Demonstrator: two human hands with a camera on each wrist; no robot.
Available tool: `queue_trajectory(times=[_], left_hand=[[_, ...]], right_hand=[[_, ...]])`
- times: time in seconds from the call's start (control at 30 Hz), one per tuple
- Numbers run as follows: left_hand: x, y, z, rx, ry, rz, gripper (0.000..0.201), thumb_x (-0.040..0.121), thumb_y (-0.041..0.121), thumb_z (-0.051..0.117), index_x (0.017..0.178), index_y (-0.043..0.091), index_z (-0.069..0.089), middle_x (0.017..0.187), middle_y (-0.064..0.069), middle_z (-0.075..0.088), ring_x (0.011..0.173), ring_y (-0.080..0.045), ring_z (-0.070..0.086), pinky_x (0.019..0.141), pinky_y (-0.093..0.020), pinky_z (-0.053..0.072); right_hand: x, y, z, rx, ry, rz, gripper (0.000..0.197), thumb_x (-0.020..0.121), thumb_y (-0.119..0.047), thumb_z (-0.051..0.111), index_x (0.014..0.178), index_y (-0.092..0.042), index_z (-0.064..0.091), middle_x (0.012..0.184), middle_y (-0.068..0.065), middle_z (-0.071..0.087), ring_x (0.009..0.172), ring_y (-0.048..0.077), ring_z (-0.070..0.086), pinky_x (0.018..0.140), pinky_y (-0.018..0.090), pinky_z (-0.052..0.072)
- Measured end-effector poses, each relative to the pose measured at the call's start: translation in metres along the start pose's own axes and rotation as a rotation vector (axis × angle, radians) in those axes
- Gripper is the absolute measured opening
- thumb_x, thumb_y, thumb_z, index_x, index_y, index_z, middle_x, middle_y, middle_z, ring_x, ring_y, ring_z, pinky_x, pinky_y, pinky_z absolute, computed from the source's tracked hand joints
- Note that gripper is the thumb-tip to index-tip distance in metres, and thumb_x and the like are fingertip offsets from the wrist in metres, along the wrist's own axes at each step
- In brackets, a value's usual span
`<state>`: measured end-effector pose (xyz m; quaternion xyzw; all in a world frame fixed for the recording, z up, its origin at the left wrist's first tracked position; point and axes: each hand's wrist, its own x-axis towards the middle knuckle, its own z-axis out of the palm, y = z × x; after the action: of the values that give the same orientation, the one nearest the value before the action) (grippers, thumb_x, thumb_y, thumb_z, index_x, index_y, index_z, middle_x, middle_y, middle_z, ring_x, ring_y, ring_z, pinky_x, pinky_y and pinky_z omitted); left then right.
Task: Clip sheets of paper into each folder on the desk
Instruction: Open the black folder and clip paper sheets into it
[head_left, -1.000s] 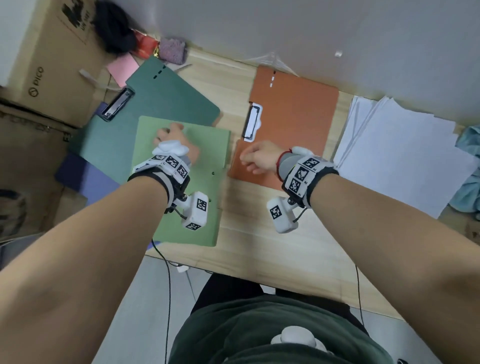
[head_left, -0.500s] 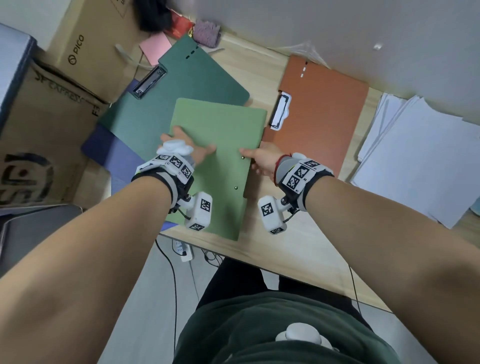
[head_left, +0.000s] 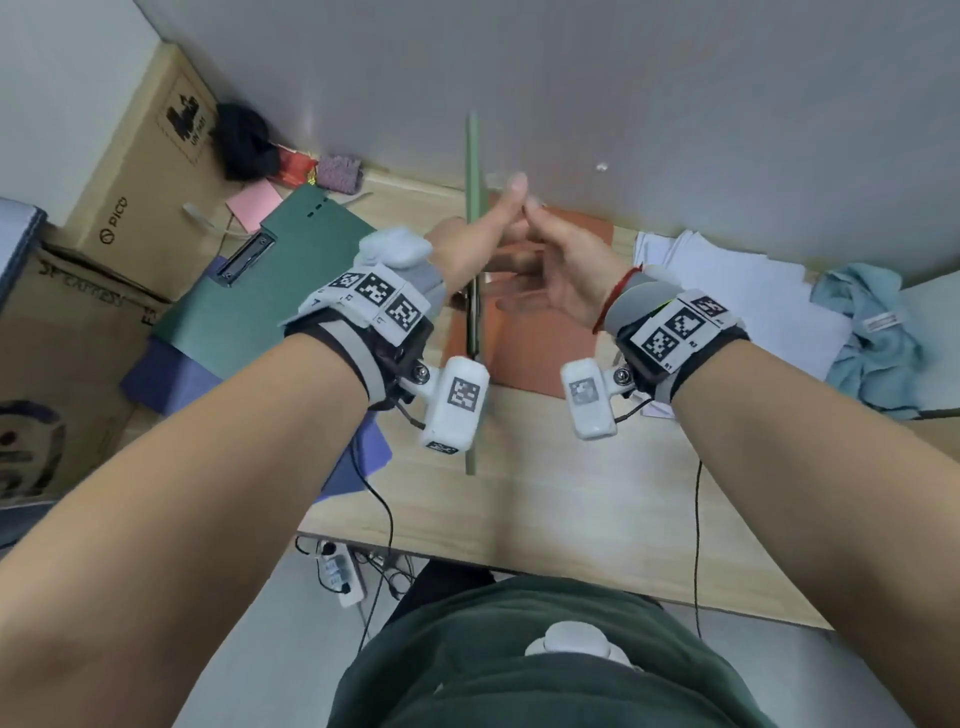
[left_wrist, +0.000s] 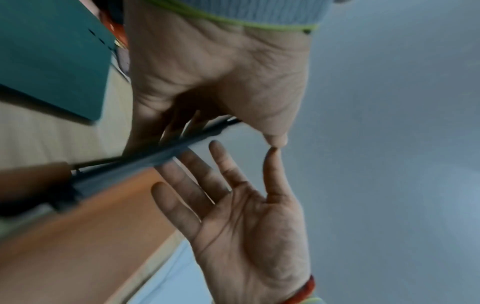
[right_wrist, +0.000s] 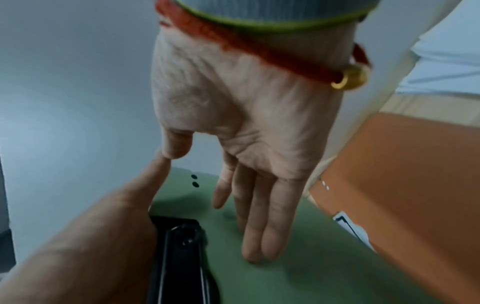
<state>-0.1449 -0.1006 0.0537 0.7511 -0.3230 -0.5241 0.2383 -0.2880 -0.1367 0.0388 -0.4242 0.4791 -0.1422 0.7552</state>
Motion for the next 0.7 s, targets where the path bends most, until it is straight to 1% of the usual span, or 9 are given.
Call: queue_trajectory(times=[0.1,0.23,0.27,0.33,0.4,0.5,0.57,0.63,0.7], left_hand=[[-0.005,0.016,0.017,-0.034,0.055,0.056,0.056,0.071,0.054,0.066,0.112,0.016,0.070,0.104,-0.007,0.073,0.094,-0.029,0.070,0.087,-0.046,0.058],[-0.005,0.012,0.040,-0.065,0.079,0.041,0.040,0.080,0.027,0.074,0.112,0.006,0.067,0.106,-0.014,0.073,0.096,-0.032,0.071,0.085,-0.049,0.059],[-0.005,0.008,0.047,-0.059,0.081,0.017,0.041,0.083,0.026,0.075,0.115,0.003,0.064,0.109,-0.015,0.071,0.097,-0.033,0.070,0.085,-0.049,0.059],[-0.003,-0.005,0.062,-0.055,0.050,-0.011,0.042,0.084,0.026,0.076,0.115,0.001,0.061,0.114,-0.018,0.069,0.101,-0.035,0.069,0.089,-0.052,0.057],[0.001,-0.020,0.072,-0.070,0.005,-0.035,0.041,0.082,0.026,0.078,0.111,0.002,0.061,0.114,-0.020,0.070,0.103,-0.036,0.069,0.090,-0.053,0.057],[0.014,-0.052,0.087,-0.095,-0.042,-0.105,0.055,0.076,0.032,0.084,0.118,0.005,0.062,0.112,-0.015,0.072,0.100,-0.033,0.071,0.088,-0.053,0.057],[0.018,-0.069,0.099,-0.091,-0.082,-0.149,0.065,0.065,0.042,0.089,0.114,0.009,0.061,0.111,-0.011,0.072,0.098,-0.030,0.071,0.085,-0.052,0.058],[0.014,-0.077,0.110,-0.068,-0.114,-0.162,0.040,0.078,0.031,0.083,0.102,0.010,0.060,0.110,-0.011,0.070,0.097,-0.028,0.070,0.086,-0.050,0.059],[0.012,-0.085,0.118,-0.060,-0.140,-0.185,0.040,0.081,0.028,0.080,0.110,0.008,0.061,0.110,-0.010,0.072,0.097,-0.027,0.071,0.089,-0.048,0.058]], right_hand=[[-0.018,-0.003,-0.032,-0.002,0.075,-0.043,0.055,0.099,-0.055,0.040,0.125,-0.012,0.060,0.113,0.014,0.073,0.099,0.032,0.072,0.088,0.042,0.058],[-0.027,0.025,-0.069,-0.098,0.332,-0.007,0.017,0.098,-0.033,0.057,0.100,-0.016,0.061,0.080,0.000,0.068,0.073,0.018,0.062,0.084,0.037,0.053],[-0.028,0.038,-0.085,-0.180,0.430,0.019,0.013,0.095,-0.030,0.061,0.098,-0.017,0.060,0.078,-0.002,0.062,0.073,0.016,0.057,0.083,0.037,0.050],[-0.034,0.069,-0.115,-0.333,0.561,0.100,0.034,0.088,-0.034,0.067,0.115,-0.015,0.059,0.085,-0.004,0.055,0.081,0.016,0.053,0.085,0.036,0.047],[-0.046,0.094,-0.134,-0.361,0.569,0.202,0.056,0.086,-0.037,0.069,0.133,-0.015,0.051,0.104,0.000,0.055,0.093,0.018,0.054,0.092,0.038,0.047],[-0.064,0.128,-0.147,-0.263,0.482,0.303,0.048,0.088,-0.036,0.068,0.130,-0.019,0.051,0.120,0.001,0.057,0.111,0.020,0.056,0.096,0.040,0.049],[-0.072,0.148,-0.152,-0.204,0.453,0.320,0.054,0.087,-0.034,0.070,0.134,-0.019,0.050,0.124,0.002,0.059,0.113,0.021,0.059,0.093,0.038,0.050],[-0.079,0.166,-0.156,-0.212,0.456,0.329,0.056,0.088,-0.031,0.070,0.138,-0.018,0.048,0.120,0.004,0.059,0.106,0.022,0.060,0.093,0.037,0.050],[-0.083,0.181,-0.162,-0.231,0.470,0.340,0.052,0.089,-0.028,0.069,0.136,-0.018,0.050,0.117,0.006,0.058,0.099,0.022,0.059,0.090,0.035,0.051]])
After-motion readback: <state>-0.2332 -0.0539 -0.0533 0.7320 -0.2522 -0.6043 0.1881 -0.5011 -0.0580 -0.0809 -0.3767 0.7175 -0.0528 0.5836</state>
